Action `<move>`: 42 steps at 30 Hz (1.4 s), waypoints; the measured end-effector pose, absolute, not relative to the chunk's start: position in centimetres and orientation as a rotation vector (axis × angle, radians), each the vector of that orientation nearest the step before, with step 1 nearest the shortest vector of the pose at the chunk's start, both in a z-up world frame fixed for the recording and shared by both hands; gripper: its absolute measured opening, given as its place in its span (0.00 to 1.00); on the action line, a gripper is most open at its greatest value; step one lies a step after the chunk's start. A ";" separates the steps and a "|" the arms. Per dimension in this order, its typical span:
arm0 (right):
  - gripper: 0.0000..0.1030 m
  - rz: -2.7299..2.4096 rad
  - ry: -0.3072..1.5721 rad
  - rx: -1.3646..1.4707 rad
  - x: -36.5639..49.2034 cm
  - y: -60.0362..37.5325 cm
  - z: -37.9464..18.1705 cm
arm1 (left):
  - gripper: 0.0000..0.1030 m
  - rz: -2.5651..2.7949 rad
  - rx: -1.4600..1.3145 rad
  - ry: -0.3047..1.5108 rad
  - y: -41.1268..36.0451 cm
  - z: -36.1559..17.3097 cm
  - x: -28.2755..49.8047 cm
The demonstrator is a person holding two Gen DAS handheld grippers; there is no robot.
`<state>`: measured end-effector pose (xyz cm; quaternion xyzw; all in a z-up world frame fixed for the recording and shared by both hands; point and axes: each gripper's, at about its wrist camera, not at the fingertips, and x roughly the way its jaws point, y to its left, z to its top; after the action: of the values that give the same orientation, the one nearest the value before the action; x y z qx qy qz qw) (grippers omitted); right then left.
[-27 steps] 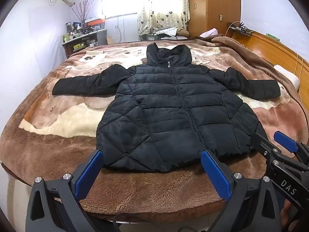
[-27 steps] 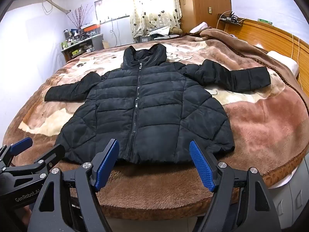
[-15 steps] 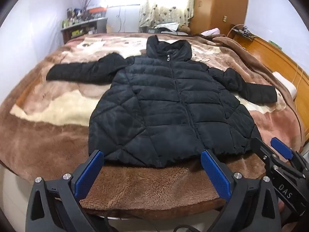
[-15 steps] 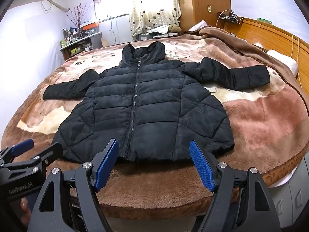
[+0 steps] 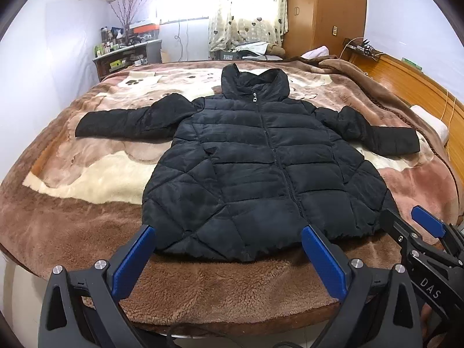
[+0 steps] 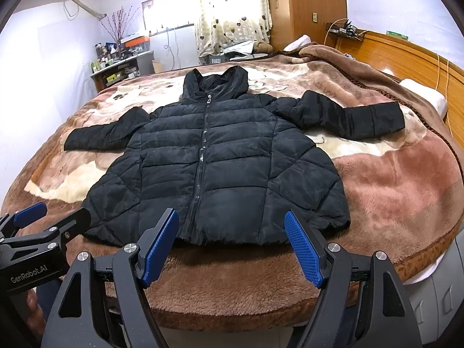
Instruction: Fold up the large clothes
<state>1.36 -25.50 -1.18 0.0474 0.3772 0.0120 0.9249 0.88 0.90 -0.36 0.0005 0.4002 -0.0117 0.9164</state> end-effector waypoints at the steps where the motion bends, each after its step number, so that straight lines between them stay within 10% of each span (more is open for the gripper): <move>1: 0.73 0.025 0.773 0.097 1.4 -25.5 -1.1 | 0.99 -0.024 0.003 0.821 0.9 -0.2 0.9; 42: 0.73 0.032 0.767 0.077 1.9 -25.4 -0.8 | 0.99 -0.026 -0.037 0.858 1.7 -0.9 1.6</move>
<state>1.91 -25.38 -0.82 0.0373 0.3739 0.0155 0.9266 1.57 1.69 -0.86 -0.0181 0.4161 -0.0124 0.9091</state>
